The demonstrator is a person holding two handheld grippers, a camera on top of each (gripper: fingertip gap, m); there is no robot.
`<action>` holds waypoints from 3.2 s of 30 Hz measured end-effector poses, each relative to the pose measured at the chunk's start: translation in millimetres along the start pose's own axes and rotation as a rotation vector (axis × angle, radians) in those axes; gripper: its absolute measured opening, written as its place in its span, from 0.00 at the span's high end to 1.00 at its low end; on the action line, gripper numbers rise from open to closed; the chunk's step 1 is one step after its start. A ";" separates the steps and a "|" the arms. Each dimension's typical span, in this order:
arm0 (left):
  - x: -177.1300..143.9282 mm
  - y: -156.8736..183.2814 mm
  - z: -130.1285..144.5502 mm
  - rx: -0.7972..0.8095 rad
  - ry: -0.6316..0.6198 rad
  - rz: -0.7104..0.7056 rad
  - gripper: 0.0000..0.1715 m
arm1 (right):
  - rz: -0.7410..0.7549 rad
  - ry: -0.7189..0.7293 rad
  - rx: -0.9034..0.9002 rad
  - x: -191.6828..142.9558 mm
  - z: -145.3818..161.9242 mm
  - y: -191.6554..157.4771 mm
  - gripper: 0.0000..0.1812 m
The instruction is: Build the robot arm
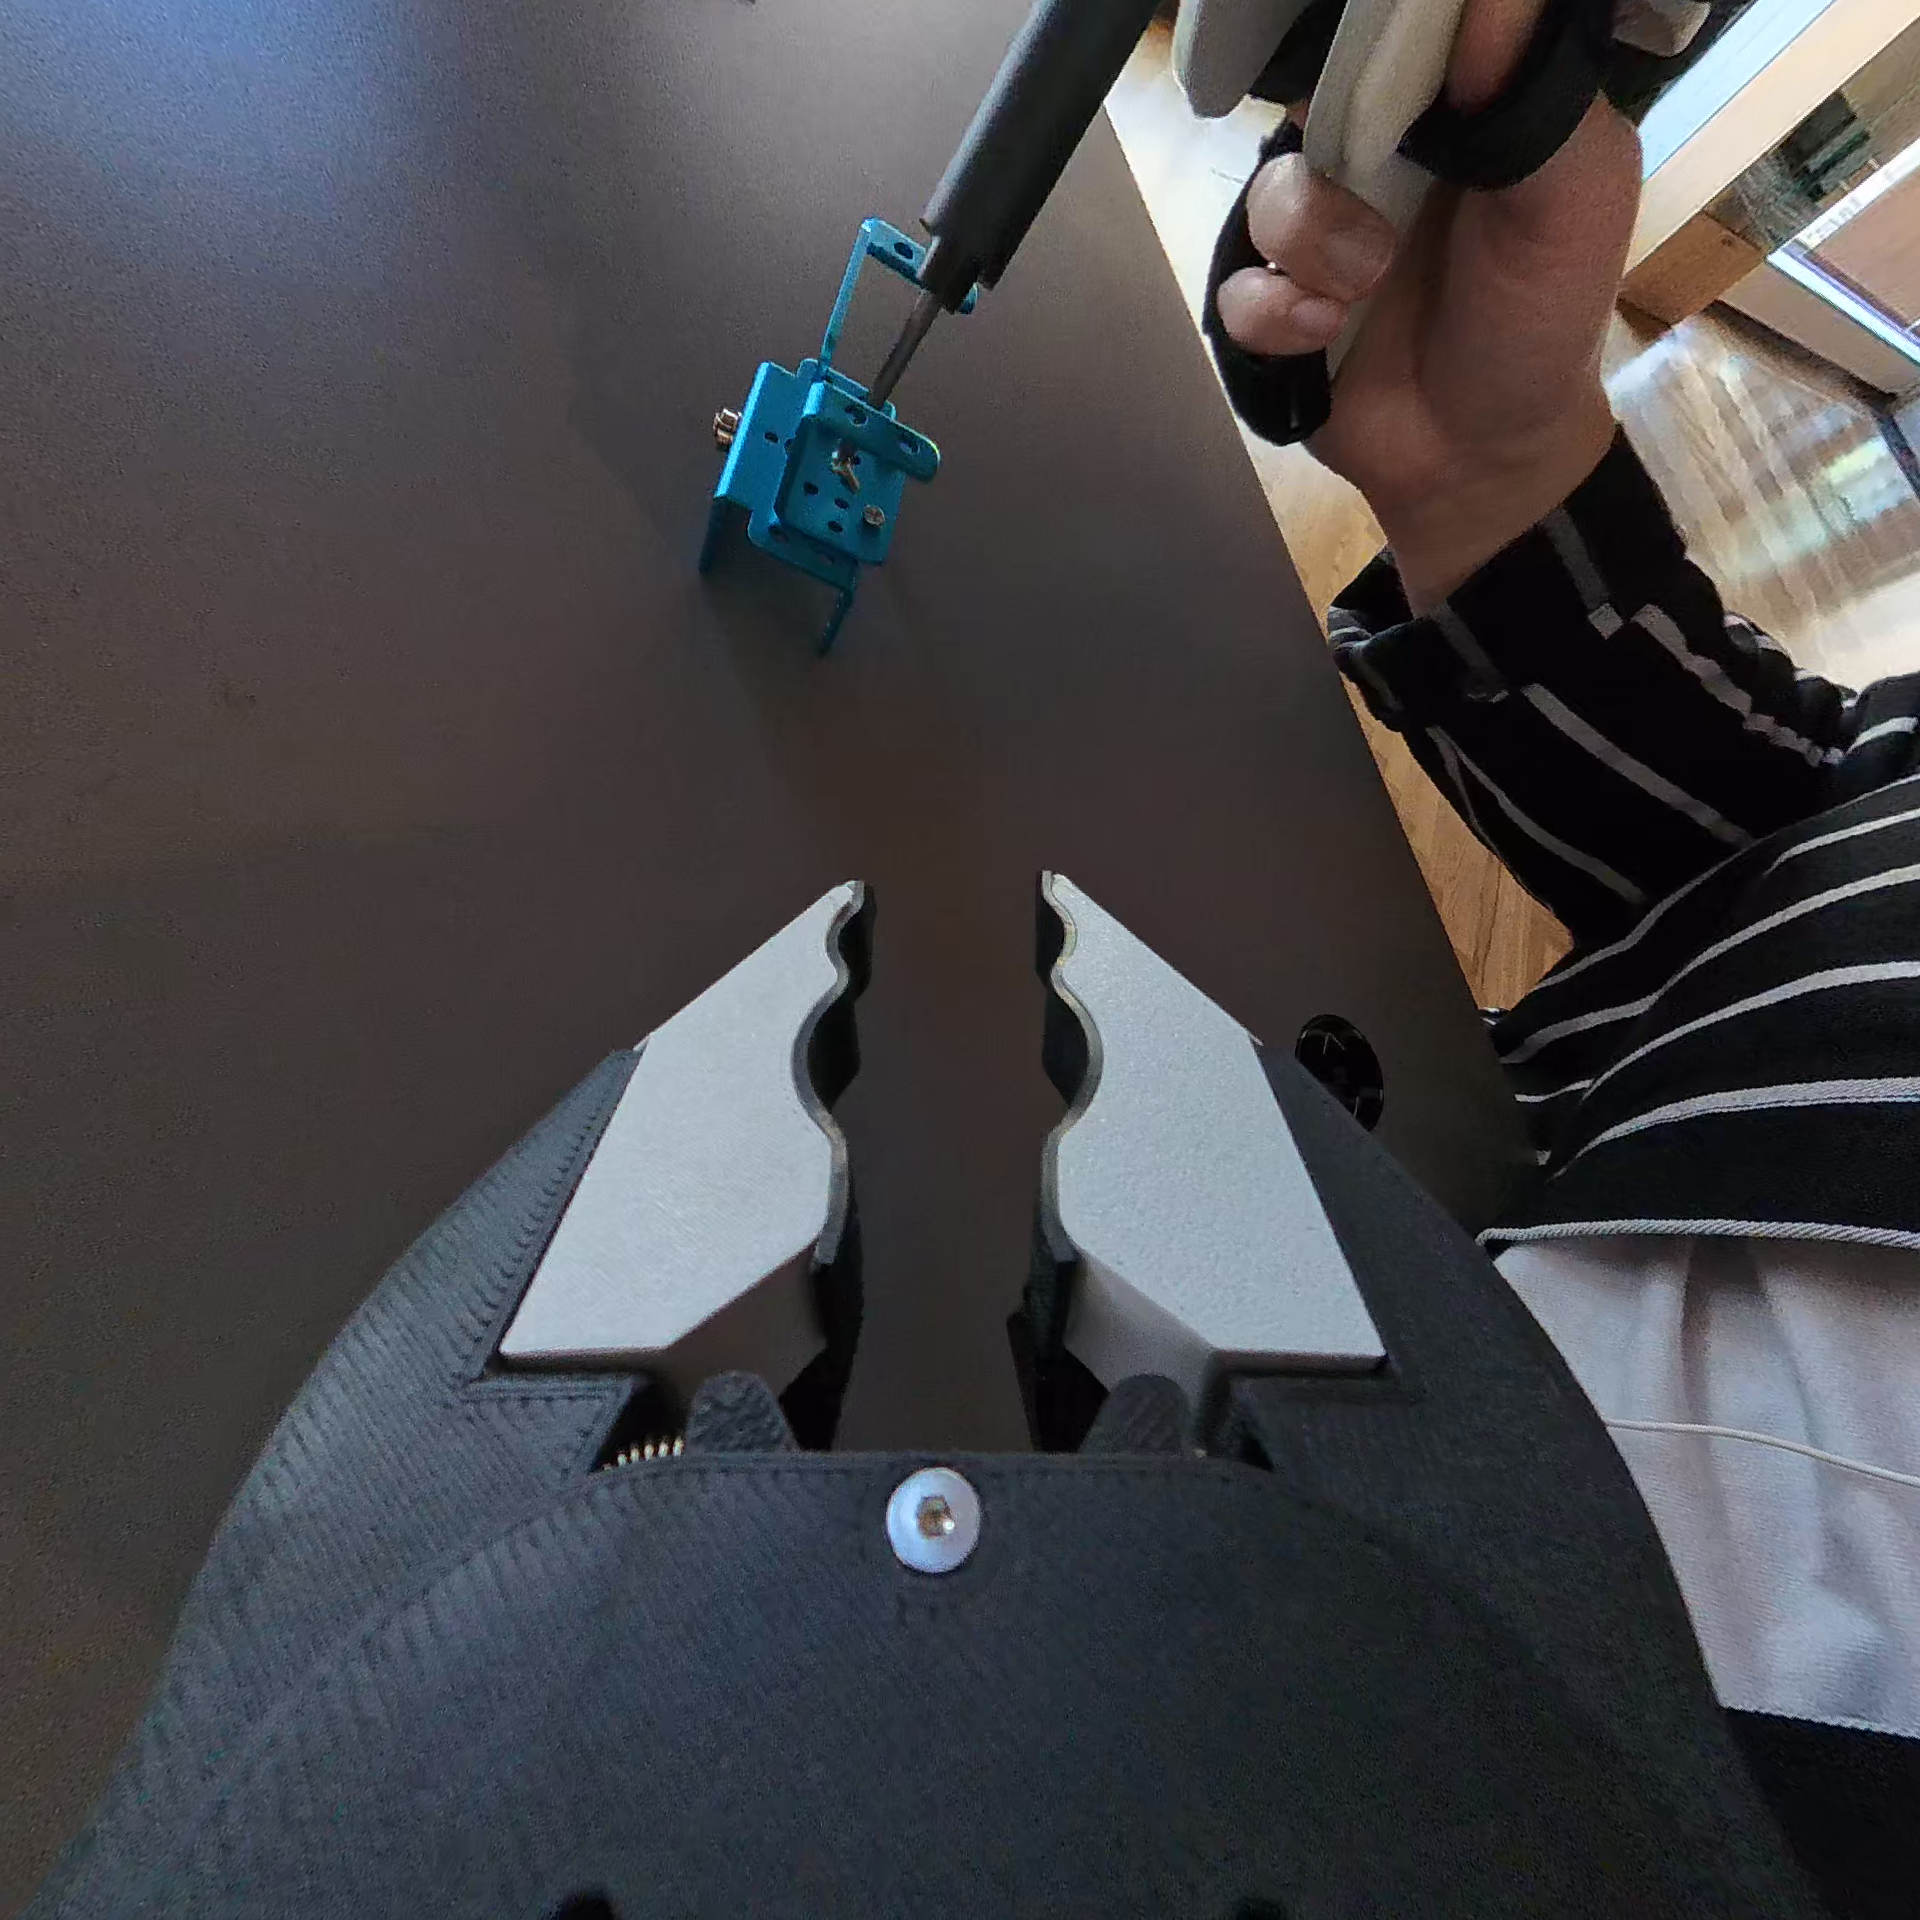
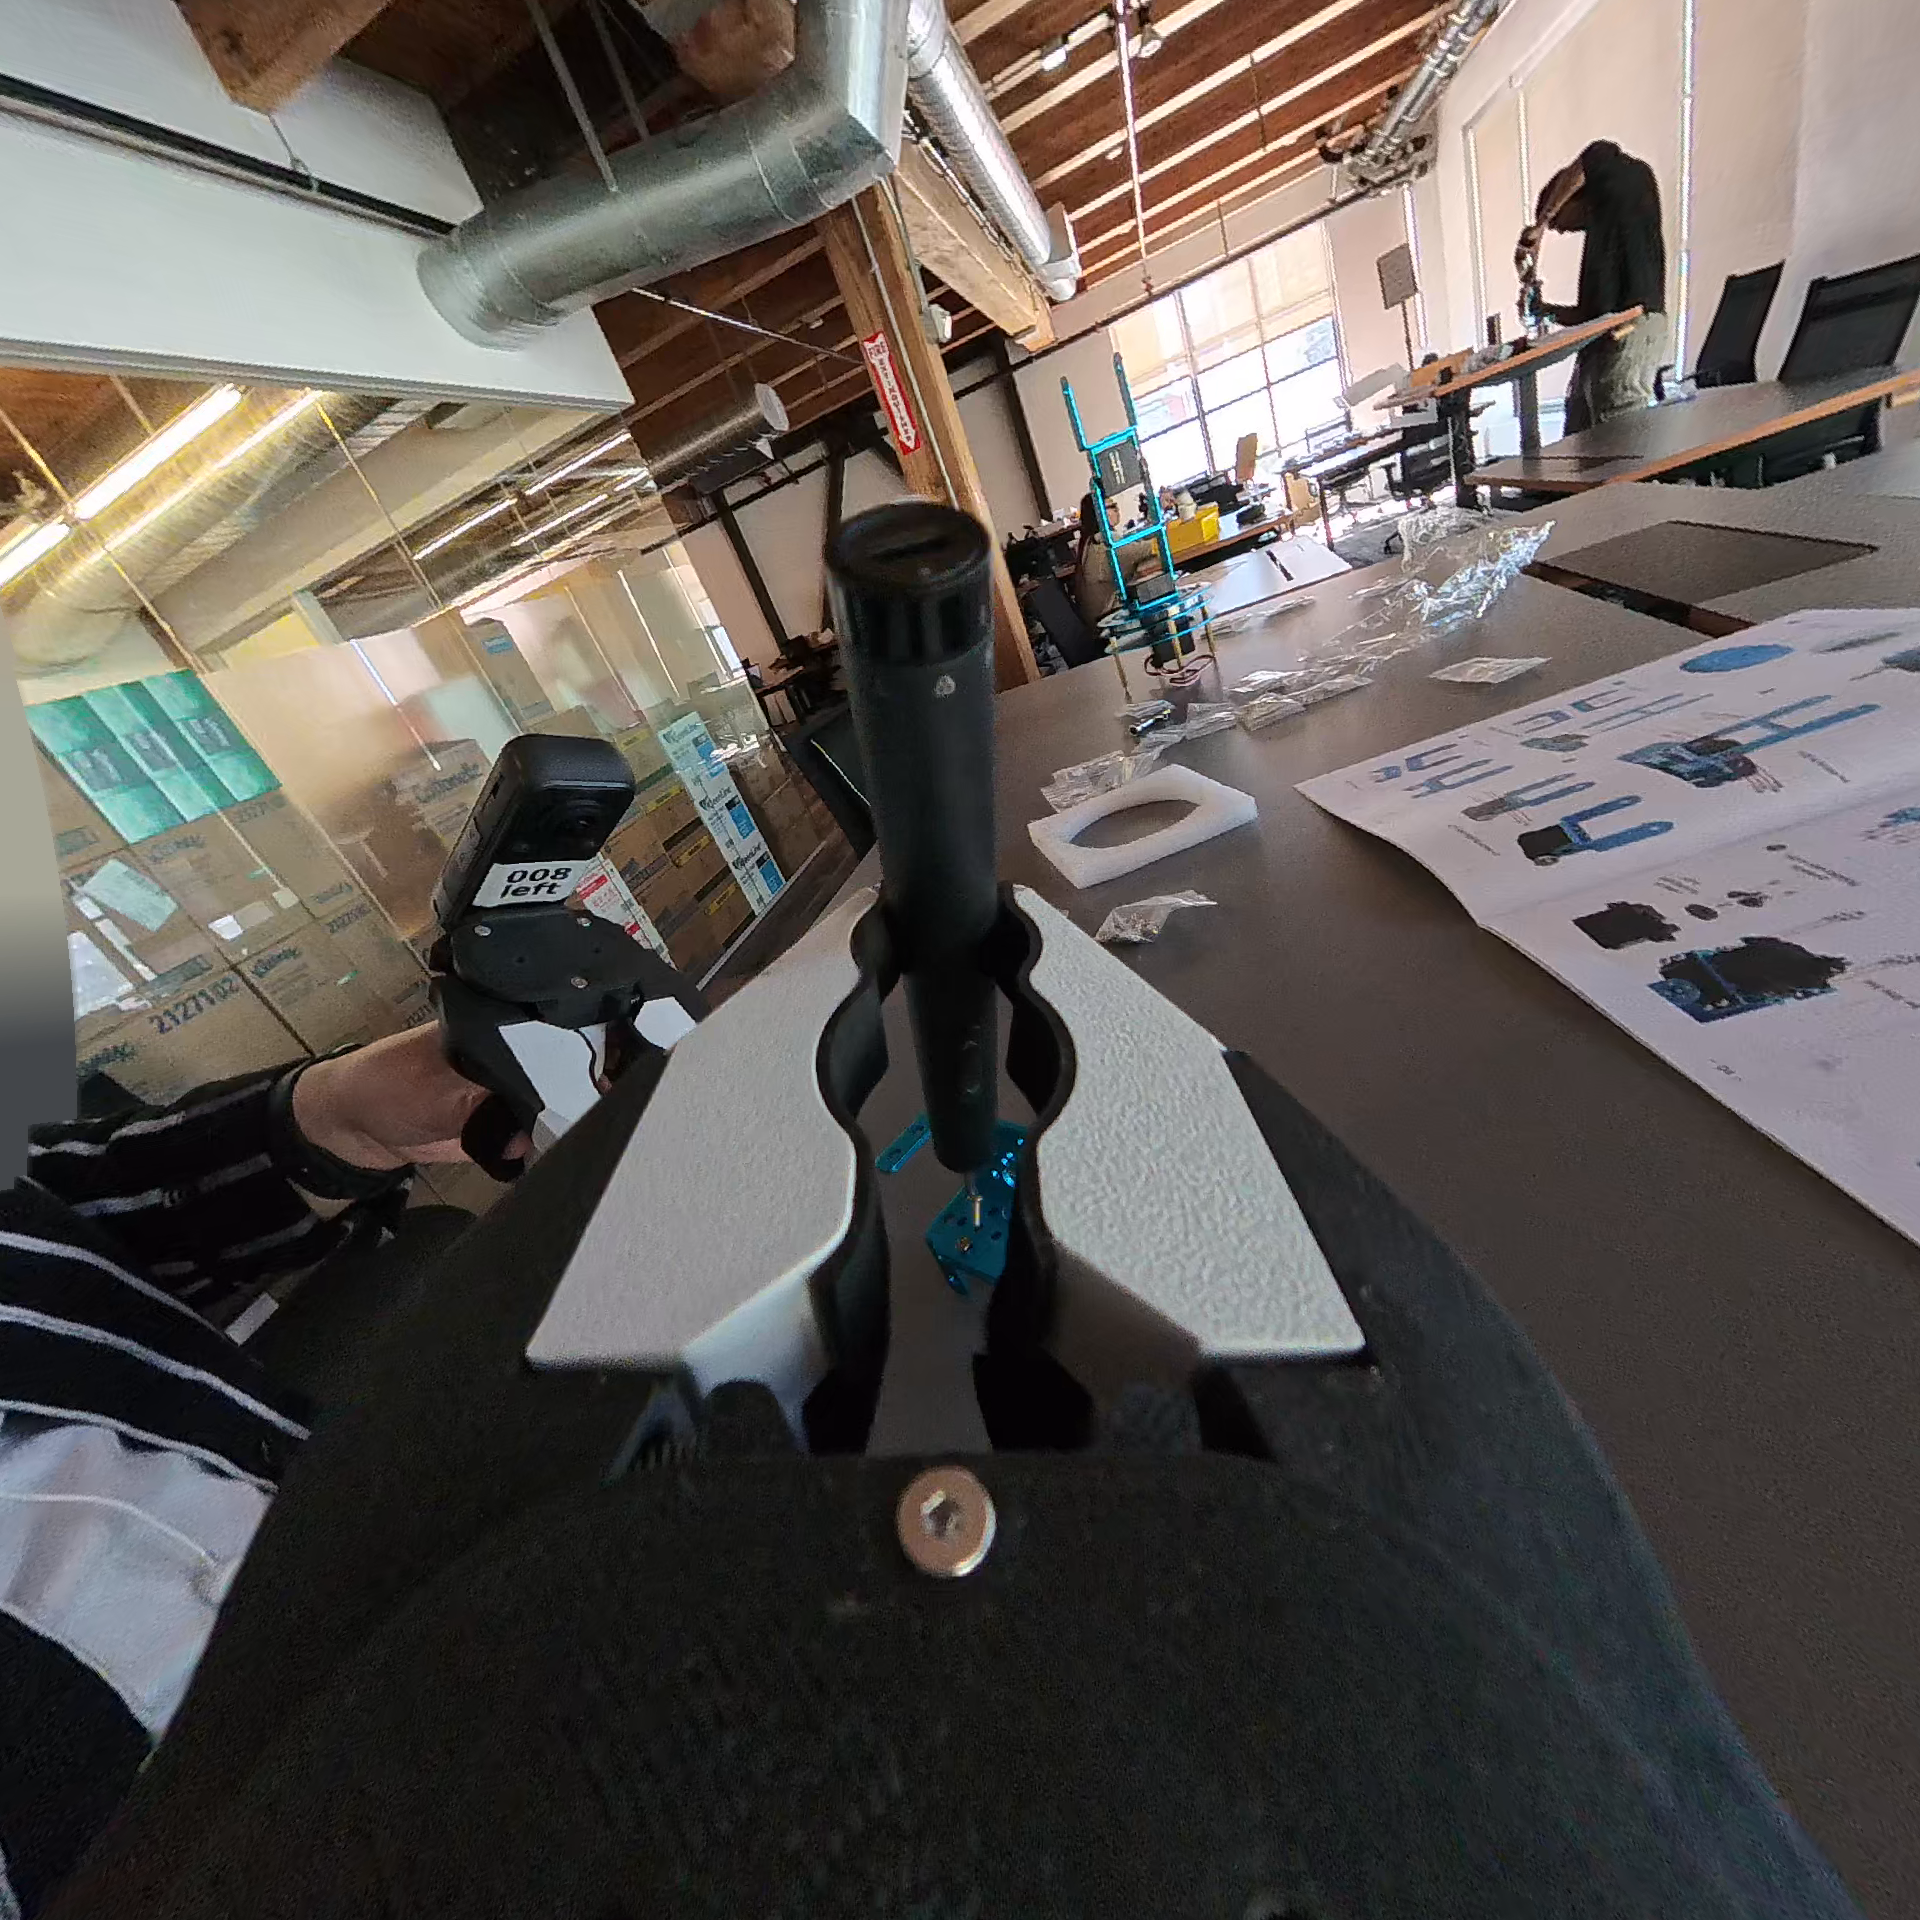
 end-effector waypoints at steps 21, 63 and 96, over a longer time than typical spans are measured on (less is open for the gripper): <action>21.2 3.5 -34.8 0.043 0.097 -0.082 0.80 | -0.086 0.118 -0.110 -5.2 8.5 -5.0 0.91; -9.9 53.7 -132.0 0.462 0.181 -0.325 0.79 | -0.275 -0.089 -0.465 11.3 -32.3 -37.1 0.91; 25.3 47.7 -136.6 0.691 -0.033 -0.345 0.91 | -0.253 -0.380 -0.423 -10.8 -31.3 -22.8 0.90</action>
Point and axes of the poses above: each gripper's, where its closed fingertips meet, x out along the fingers, z out of its underside, y = z × x across the jaws, the point moved 6 cm from there along -x, back along the fingers, and after that the axes turned 15 degrees about -y, right-handed, at the moved point
